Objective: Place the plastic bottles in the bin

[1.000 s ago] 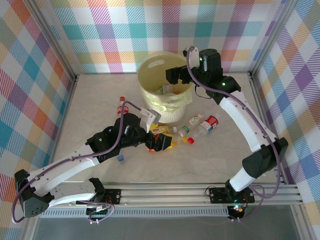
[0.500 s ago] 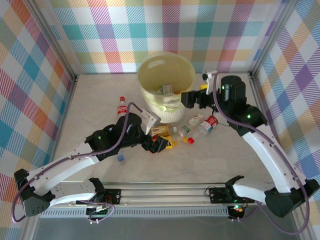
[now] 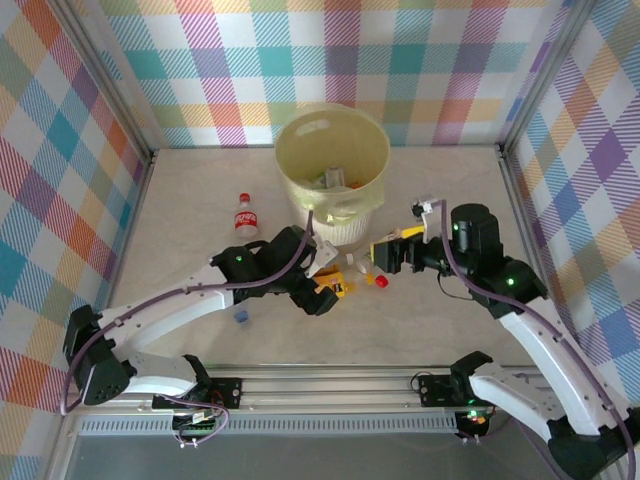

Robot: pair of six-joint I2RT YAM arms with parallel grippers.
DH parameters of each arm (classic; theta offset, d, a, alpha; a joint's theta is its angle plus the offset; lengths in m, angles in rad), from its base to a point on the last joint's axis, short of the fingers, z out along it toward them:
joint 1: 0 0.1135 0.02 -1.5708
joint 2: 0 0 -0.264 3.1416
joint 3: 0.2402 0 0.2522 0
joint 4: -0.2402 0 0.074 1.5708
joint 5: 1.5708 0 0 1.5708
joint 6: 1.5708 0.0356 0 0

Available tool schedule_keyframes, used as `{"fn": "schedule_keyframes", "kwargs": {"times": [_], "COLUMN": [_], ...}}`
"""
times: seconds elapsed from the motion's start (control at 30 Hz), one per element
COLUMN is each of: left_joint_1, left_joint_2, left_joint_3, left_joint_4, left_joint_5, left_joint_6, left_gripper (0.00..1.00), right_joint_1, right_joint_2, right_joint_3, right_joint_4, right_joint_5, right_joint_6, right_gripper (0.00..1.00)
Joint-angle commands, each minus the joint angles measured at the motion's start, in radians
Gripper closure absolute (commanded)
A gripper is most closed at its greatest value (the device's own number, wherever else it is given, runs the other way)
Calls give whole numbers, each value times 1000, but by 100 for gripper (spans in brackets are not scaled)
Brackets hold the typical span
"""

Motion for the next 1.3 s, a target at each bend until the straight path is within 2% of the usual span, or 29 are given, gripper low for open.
{"fn": "schedule_keyframes", "kwargs": {"times": [0.0, 0.23, 0.5, 0.7, 1.07, 1.27], "left_joint_1": [-9, -10, -10, -11, -13, -13], "left_joint_2": [57, 210, 387, 438, 443, 463], "left_joint_3": [42, 102, 178, 183, 139, 131], "left_joint_4": [-54, -95, -111, -83, 1, 16], "left_joint_5": [25, -1, -37, -60, -180, -170], "left_joint_6": [39, 65, 84, 88, 108, 109], "left_gripper": [4, 10, 20, 24, 19, 18], "right_joint_1": [6, 6, 6, 7, 6, 6], "right_joint_2": [-48, -122, -113, -118, -118, -113], "right_joint_3": [-23, -70, -77, -87, -85, -87], "right_joint_4": [-60, -135, -140, -137, -139, -139], "right_joint_5": [-53, -3, 39, 45, 46, 48], "right_joint_6": [16, 23, 29, 30, 33, 34], "right_gripper": [0, 0, 0, 0, 0, 0]}}
